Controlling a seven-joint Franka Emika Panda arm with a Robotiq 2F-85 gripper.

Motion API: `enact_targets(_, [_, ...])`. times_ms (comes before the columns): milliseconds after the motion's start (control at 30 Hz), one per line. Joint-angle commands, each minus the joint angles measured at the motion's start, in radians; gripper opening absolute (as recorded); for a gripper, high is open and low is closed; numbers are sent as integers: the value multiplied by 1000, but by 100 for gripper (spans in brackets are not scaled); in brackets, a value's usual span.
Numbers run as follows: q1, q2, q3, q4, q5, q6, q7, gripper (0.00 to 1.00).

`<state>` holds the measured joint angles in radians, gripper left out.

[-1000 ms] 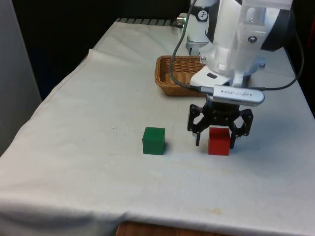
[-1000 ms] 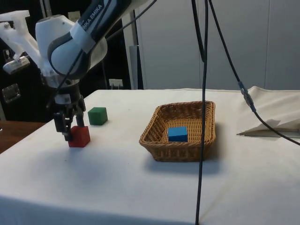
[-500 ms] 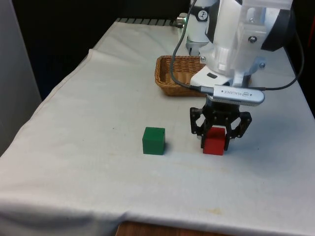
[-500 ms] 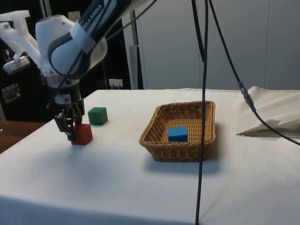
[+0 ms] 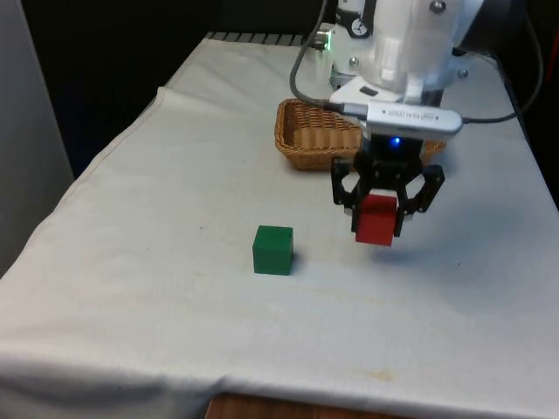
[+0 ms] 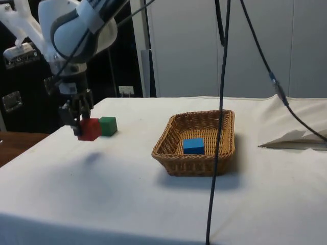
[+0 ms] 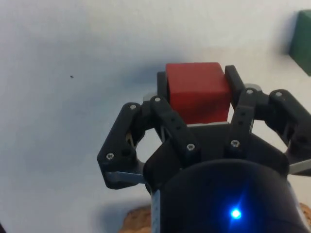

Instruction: Pick up exactly two blocks and place them into the basket.

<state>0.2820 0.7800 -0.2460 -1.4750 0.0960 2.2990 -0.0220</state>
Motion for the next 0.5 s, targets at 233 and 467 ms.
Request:
enact_targets(233, [5, -103, -13, -99, -12, 3, -5, 4])
enact_targets(467, [7, -190, -22, -186, -19, 12, -21, 4])
